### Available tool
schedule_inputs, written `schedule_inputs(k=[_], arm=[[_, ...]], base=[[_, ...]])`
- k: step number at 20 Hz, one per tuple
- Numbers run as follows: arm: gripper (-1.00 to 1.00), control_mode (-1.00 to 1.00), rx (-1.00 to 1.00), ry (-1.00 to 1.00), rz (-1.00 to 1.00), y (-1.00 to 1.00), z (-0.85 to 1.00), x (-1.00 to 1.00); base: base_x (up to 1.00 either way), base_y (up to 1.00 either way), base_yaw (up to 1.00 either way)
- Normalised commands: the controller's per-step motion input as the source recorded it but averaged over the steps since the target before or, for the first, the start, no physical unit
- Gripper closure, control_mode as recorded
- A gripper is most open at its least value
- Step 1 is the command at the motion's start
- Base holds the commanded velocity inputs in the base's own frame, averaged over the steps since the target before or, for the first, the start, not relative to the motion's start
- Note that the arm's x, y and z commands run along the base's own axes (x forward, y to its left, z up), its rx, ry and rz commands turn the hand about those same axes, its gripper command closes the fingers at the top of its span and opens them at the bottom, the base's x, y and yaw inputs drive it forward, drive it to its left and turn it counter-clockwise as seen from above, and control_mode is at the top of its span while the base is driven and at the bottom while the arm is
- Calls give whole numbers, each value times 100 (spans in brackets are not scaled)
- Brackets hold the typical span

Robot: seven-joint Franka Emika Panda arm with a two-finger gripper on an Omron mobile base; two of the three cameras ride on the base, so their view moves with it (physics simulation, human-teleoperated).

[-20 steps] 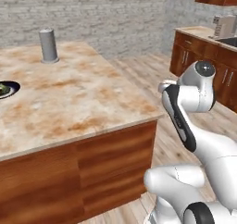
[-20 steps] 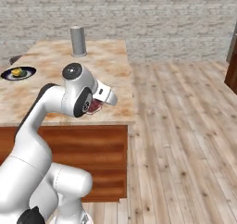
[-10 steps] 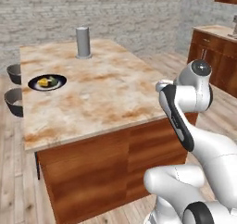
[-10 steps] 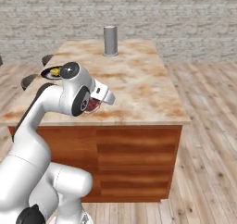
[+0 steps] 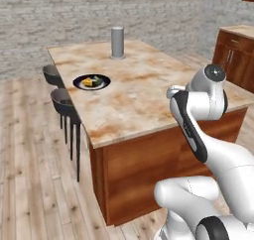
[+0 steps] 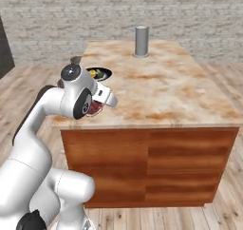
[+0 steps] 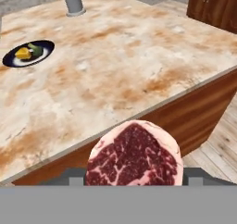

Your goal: Take the cheese, steak, and broccoli from the fridge and place them on the plate on the dining counter to create an appetizer plate.

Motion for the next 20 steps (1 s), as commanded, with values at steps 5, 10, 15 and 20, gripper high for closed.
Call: schedule_inputs(k=[5, 10, 15, 20], arm=[[100, 100, 0, 0, 0, 0, 0, 0], [100, 100, 0, 0, 0, 0, 0, 0], [100, 100, 0, 0, 0, 0, 0, 0], [100, 100, 0, 0, 0, 0, 0, 0]], base=[[0, 100, -17], [23, 100, -29], [54, 100, -37], [64, 100, -38]])
